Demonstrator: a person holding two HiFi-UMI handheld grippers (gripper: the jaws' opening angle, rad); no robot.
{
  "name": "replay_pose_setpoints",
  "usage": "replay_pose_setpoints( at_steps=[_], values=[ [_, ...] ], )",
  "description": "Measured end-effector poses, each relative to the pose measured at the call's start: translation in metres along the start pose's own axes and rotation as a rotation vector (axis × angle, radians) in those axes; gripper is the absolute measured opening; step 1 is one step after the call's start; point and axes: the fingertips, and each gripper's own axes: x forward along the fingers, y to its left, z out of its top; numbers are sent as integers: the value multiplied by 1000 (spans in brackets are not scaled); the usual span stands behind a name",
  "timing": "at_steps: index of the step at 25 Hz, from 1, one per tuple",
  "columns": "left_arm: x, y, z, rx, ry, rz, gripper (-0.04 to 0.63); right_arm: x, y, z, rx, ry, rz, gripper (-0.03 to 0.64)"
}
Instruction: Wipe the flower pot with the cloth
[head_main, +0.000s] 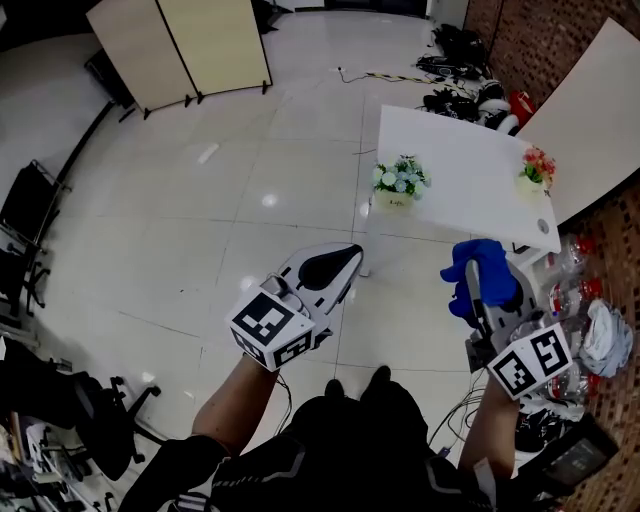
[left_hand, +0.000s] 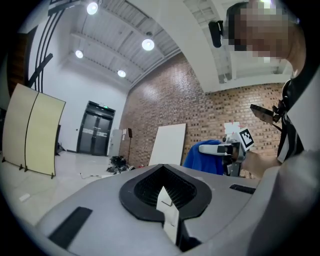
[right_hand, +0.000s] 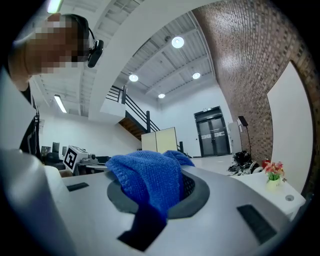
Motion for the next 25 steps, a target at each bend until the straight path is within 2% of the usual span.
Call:
replay_pose_setpoints(
  at_steps=[6, 10, 15, 20, 25],
  values=[
    [69, 55, -9, 9, -10, 9, -3, 59, -65, -15, 15, -4, 20, 75],
    [120, 83, -9, 45, 8, -2, -3, 99, -111, -12, 5, -13, 52, 75],
    [176, 118, -5, 80, 8, 24, -2, 139, -163, -1, -5, -20, 98, 75],
    [213, 162, -2, 103, 28, 4, 25, 188, -193, -2, 6, -12, 102, 75],
    [236, 194, 1, 78, 19, -46, 46, 225, -212, -2, -1, -16, 65, 75]
  ],
)
